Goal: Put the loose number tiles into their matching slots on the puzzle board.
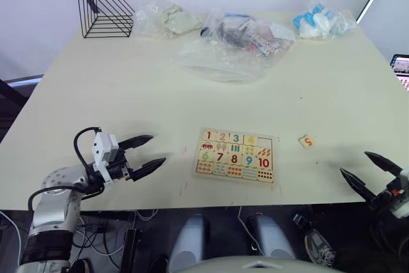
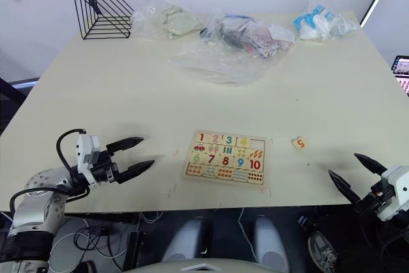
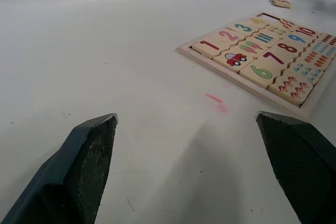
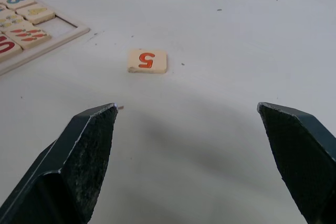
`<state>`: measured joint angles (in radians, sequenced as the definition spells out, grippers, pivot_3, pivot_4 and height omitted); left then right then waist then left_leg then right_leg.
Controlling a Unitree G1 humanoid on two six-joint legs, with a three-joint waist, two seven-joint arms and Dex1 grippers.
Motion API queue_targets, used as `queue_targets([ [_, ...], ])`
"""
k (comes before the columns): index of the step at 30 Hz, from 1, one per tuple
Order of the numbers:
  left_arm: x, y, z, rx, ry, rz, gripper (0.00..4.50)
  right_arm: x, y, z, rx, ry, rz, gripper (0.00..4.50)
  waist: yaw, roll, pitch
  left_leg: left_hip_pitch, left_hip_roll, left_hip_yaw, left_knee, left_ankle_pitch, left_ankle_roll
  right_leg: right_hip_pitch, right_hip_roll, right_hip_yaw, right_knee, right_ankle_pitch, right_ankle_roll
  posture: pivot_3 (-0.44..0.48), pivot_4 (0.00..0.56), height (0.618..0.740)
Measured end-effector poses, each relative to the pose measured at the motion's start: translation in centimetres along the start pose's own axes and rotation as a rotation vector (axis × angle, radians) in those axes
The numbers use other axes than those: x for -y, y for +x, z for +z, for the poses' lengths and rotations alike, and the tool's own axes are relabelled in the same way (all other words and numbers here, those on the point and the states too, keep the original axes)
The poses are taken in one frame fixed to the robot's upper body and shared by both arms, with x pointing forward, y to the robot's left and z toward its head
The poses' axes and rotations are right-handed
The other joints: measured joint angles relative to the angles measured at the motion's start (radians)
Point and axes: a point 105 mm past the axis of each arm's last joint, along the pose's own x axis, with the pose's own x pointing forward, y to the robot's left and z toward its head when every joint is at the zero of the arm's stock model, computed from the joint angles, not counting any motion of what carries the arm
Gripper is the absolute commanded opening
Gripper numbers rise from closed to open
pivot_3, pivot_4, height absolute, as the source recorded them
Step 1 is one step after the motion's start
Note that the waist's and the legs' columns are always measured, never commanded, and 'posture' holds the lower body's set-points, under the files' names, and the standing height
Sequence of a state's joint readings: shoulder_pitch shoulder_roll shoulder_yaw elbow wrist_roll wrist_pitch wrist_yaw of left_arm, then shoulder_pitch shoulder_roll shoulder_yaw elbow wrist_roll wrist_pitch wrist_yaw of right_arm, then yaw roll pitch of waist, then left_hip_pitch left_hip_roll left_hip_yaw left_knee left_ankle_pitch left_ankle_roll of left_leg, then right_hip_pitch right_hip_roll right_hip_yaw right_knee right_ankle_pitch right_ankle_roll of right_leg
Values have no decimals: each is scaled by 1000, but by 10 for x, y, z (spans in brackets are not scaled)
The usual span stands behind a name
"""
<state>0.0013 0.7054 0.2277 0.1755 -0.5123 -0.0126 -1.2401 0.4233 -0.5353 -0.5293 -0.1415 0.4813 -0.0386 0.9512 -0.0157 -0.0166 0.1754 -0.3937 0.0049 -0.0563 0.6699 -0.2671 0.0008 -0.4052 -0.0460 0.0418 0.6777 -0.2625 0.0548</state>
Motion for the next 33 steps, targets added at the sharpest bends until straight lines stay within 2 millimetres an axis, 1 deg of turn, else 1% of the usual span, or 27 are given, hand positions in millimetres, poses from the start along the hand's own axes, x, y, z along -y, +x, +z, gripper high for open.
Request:
queue_targets([
  [8,-1,-4,-1,-2,12,4,4500,0,0,0,11,3,0,4441,1,0,0,0,0,0,0,0,0,0,0,0,0,0,0,0,150,740],
  [16,-1,-8,-4,-12,10,5,4500,-3,0,-7,6,32,-2,4441,1,0,0,0,0,0,0,0,0,0,0,0,0,0,0,0,150,740],
  [33,0,-10,-4,-25,28,-17,4500,-3,4,-5,25,32,3,4441,1,0,0,1,0,0,0,0,0,0,0,0,0,0,0,0,150,740],
])
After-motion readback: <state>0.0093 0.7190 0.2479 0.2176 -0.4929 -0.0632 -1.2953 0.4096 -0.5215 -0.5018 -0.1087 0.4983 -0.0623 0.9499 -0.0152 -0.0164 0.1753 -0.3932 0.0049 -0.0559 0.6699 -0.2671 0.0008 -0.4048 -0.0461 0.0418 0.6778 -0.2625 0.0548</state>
